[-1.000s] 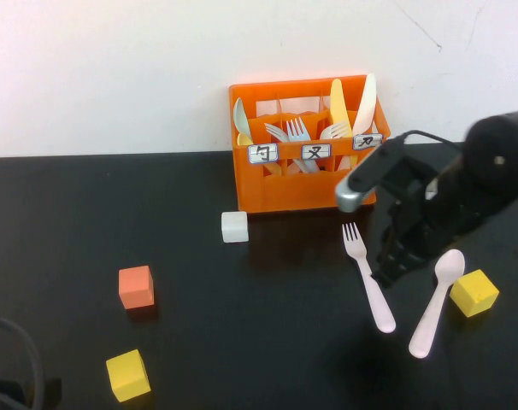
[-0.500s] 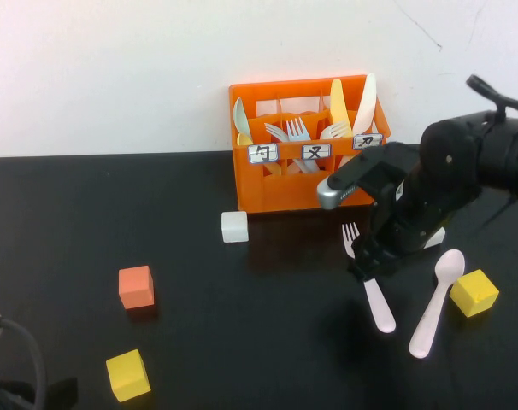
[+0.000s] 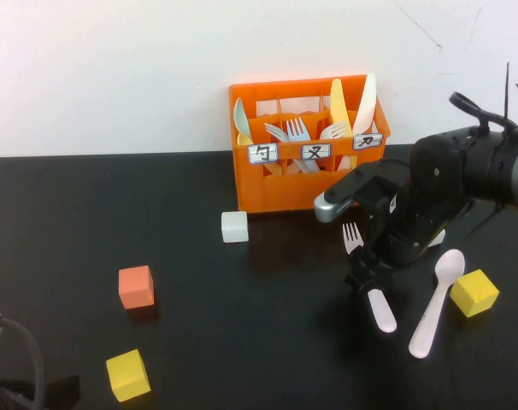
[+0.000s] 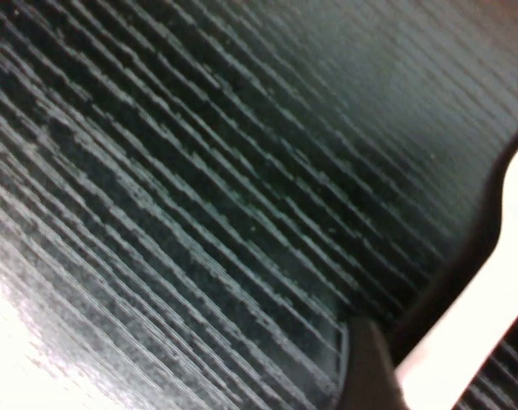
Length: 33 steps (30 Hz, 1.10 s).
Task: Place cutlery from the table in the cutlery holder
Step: Pick up the fork
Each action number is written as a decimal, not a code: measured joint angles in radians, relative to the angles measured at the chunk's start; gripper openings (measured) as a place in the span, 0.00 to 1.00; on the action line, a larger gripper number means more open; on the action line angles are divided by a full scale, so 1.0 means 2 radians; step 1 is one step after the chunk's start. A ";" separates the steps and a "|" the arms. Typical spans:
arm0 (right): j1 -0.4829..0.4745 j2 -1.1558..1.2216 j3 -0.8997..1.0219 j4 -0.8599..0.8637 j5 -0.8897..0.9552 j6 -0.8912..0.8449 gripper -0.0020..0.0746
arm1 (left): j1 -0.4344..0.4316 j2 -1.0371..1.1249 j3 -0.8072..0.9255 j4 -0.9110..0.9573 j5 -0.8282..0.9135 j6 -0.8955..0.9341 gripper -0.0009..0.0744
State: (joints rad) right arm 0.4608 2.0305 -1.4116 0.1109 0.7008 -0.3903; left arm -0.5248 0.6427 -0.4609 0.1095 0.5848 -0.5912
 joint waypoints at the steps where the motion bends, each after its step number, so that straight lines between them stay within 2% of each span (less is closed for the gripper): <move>1: 0.000 0.001 0.000 0.000 0.000 0.000 0.52 | 0.000 0.000 0.000 0.000 0.000 0.000 0.01; 11: 0.004 0.007 -0.004 0.000 0.000 0.000 0.43 | 0.000 0.000 0.000 0.000 -0.001 -0.004 0.01; 21: 0.004 0.007 -0.005 0.000 0.005 0.010 0.21 | 0.000 0.000 0.000 0.000 -0.001 -0.004 0.01; 33: 0.004 0.007 -0.006 0.000 0.007 0.012 0.20 | 0.000 0.000 0.000 0.000 -0.001 -0.004 0.01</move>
State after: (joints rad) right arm 0.4679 2.0452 -1.4230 0.1109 0.7151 -0.3657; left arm -0.5248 0.6427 -0.4609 0.1095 0.5823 -0.5991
